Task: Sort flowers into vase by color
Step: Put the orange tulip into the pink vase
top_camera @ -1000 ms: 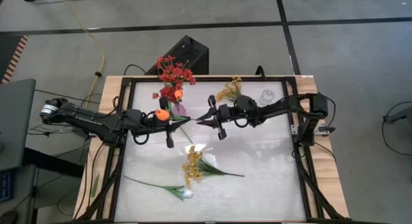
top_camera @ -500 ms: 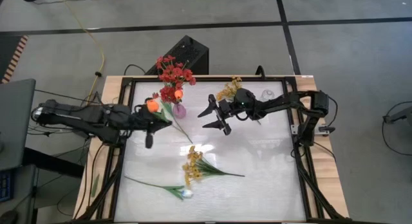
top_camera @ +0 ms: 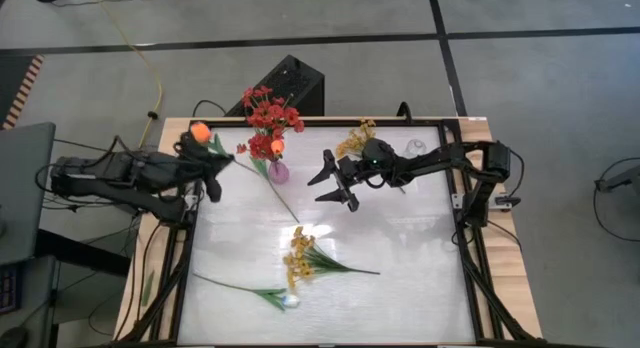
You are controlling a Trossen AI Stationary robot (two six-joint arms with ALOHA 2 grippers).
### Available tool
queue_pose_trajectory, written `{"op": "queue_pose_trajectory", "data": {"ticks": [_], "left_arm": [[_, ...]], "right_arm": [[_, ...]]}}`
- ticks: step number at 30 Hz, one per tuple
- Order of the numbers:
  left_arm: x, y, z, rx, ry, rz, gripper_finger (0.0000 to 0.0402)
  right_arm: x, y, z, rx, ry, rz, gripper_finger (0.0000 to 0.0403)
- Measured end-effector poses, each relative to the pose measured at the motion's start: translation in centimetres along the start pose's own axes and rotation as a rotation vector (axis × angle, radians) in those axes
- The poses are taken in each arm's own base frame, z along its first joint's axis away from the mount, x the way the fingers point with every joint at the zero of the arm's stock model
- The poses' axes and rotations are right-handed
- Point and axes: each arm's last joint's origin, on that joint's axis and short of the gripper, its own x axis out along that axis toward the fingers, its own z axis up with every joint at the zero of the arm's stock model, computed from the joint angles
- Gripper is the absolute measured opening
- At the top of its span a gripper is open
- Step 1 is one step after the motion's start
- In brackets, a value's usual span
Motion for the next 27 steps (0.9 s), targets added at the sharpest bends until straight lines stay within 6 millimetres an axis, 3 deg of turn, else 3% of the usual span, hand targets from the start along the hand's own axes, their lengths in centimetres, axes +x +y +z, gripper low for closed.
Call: {"op": "queue_pose_trajectory", "data": {"ticks": [11,18,27], "left_arm": [[2.1,2.1,0.3,0.011,0.041,0.295,0.0000],[3.0,3.2,1.5,-0.021,0.000,0.123,0.0000],[5.7,3.5,1.8,-0.012,0.046,0.058,0.0000]], "right_arm": [[0.1,0.1,0.0,0.007,0.000,0.004,0.0260],[0.5,0.6,0.0,0.027,-0.001,0.022,0.0260],[0.7,1.0,0.0,0.030,0.000,0.034,0.0260]]}}
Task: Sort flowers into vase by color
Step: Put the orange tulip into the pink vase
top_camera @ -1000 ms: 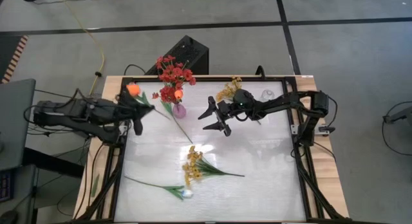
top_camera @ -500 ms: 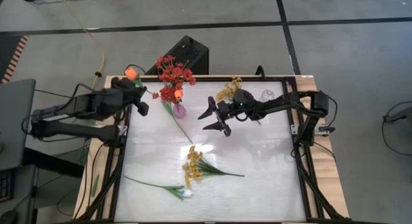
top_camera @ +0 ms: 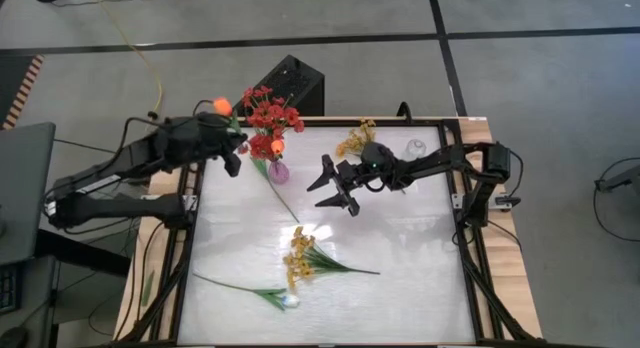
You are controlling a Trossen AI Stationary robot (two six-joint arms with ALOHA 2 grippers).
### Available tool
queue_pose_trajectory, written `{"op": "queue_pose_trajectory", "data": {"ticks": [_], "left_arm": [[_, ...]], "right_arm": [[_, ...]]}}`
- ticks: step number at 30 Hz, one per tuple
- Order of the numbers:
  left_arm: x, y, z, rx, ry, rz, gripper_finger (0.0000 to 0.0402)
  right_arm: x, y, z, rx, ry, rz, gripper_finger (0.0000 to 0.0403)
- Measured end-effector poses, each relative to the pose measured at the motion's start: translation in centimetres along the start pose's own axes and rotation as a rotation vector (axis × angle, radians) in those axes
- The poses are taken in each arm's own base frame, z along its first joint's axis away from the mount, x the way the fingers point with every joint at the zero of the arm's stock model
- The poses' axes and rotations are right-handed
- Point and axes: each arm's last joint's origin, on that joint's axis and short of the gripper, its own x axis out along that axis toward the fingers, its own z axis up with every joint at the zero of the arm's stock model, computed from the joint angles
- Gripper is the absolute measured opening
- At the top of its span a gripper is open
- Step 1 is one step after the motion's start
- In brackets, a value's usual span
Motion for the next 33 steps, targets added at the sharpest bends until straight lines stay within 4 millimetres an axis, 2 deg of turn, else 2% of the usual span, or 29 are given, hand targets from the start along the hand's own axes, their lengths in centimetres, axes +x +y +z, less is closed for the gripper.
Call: {"op": "queue_pose_trajectory", "data": {"ticks": [4,8,20,33], "left_arm": [[0.8,-0.2,0.5,0.015,-0.026,-0.046,0.0000],[0.8,-0.2,0.7,0.018,-0.049,-0.066,0.0000],[-1.2,0.3,0.8,0.002,-0.104,-0.084,0.0000],[1.1,-0.1,0.4,0.006,-0.006,-0.074,0.0000]], "right_arm": [[0.1,0.2,0.0,0.001,0.001,0.007,0.0260],[0.1,0.2,0.0,0.000,0.001,0.007,0.0260],[-0.4,-0.5,0.0,-0.003,0.000,-0.016,0.0260],[-0.1,-0.2,0.0,-0.002,0.001,-0.006,0.0260]]}}
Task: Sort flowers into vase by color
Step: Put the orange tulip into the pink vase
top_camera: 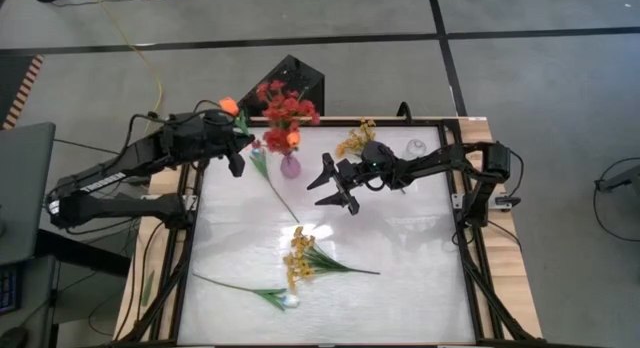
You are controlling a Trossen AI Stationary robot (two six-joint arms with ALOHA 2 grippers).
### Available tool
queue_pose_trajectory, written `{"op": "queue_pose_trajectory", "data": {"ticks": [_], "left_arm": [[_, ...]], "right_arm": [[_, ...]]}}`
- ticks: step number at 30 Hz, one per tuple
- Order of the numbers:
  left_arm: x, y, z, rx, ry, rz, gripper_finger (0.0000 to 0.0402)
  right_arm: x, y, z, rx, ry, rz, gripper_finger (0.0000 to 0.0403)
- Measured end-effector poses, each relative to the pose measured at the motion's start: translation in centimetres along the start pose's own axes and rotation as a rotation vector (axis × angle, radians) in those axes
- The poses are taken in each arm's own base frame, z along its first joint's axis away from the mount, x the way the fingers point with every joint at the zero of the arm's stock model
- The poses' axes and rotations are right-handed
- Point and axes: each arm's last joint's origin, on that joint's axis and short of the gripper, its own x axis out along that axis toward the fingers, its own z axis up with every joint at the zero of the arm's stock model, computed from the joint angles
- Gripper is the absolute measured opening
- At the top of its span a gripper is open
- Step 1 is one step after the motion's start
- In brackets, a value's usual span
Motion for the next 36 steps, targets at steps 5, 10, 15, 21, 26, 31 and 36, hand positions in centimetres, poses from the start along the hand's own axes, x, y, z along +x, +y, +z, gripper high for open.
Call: {"op": "queue_pose_trajectory", "data": {"ticks": [5,10,15,21,26,31,36], "left_arm": [[-0.3,0.1,0.1,-0.003,-0.018,0.018,0.0000],[-0.7,0.1,0.2,-0.010,-0.034,0.016,0.0000],[-0.5,0.1,0.2,-0.016,-0.034,0.015,0.0000],[-0.2,-0.5,1.0,-0.004,-0.112,-0.017,0.0000],[0.1,-0.7,1.3,0.009,-0.136,-0.024,0.0000],[1.0,-0.9,1.4,0.027,-0.131,-0.022,0.0000],[1.9,-0.9,1.3,0.056,-0.118,0.007,0.0000]], "right_arm": [[0.1,0.2,-0.1,0.003,0.008,0.006,0.0260],[-0.4,-0.6,-1.5,-0.049,0.133,-0.086,0.0260],[-2.5,-3.4,-2.6,-0.037,0.238,-0.385,0.0260],[-3.1,-6.8,-3.9,-0.033,0.241,-0.515,0.0260],[-1.4,-9.1,-5.3,-0.026,0.246,-0.499,0.0260],[-1.1,-10.0,-5.2,-0.035,0.232,-0.498,0.0260],[-1.2,-10.0,-5.3,-0.063,0.249,-0.521,0.0260]]}}
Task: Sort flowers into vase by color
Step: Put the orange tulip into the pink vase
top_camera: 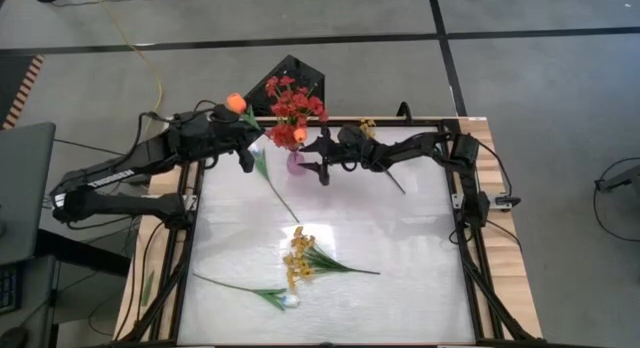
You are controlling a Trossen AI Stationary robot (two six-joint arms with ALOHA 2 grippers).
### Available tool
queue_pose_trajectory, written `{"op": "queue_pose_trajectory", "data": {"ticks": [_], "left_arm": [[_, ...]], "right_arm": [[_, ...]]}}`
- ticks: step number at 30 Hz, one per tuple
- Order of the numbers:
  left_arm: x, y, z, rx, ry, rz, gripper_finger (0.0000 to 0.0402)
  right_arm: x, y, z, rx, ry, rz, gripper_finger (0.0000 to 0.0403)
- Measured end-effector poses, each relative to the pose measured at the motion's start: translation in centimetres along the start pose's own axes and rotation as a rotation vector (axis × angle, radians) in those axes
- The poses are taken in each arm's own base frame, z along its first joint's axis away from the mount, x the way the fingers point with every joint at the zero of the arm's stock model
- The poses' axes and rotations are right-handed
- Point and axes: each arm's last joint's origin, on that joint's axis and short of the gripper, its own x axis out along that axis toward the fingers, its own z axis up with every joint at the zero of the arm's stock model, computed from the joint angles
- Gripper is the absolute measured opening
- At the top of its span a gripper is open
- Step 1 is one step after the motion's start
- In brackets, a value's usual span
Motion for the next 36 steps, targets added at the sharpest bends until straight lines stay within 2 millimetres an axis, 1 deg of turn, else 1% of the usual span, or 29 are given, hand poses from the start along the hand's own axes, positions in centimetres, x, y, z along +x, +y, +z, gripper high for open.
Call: {"op": "queue_pose_trajectory", "data": {"ticks": [6,14,17,23,26,31,36], "left_arm": [[0.7,-0.1,0.0,0.006,0.003,0.006,0.0000],[1.0,0.1,0.1,0.014,-0.011,0.018,0.0000],[1.1,0.2,0.0,0.012,-0.001,0.024,0.0000],[1.1,0.2,-0.1,0.009,0.007,0.024,0.0000],[1.4,0.2,-0.5,0.002,0.017,0.024,0.0000],[2.2,0.1,-1.9,-0.011,0.002,0.015,0.0000],[2.4,0.1,-2.4,-0.024,0.014,0.021,0.0000]], "right_arm": [[0.0,-0.1,0.1,-0.058,-0.002,-0.039,0.0260],[0.8,-0.5,1.3,-0.090,-0.021,-0.041,0.0260],[1.1,-0.3,1.6,-0.113,-0.009,-0.034,0.0260],[1.2,-0.5,2.0,-0.118,-0.018,-0.063,0.0260],[1.2,-0.5,2.0,-0.119,-0.020,-0.065,0.0260],[1.2,-0.5,1.9,-0.117,-0.013,-0.068,0.0260],[1.2,-0.5,1.9,-0.114,-0.004,-0.068,0.0260]]}}
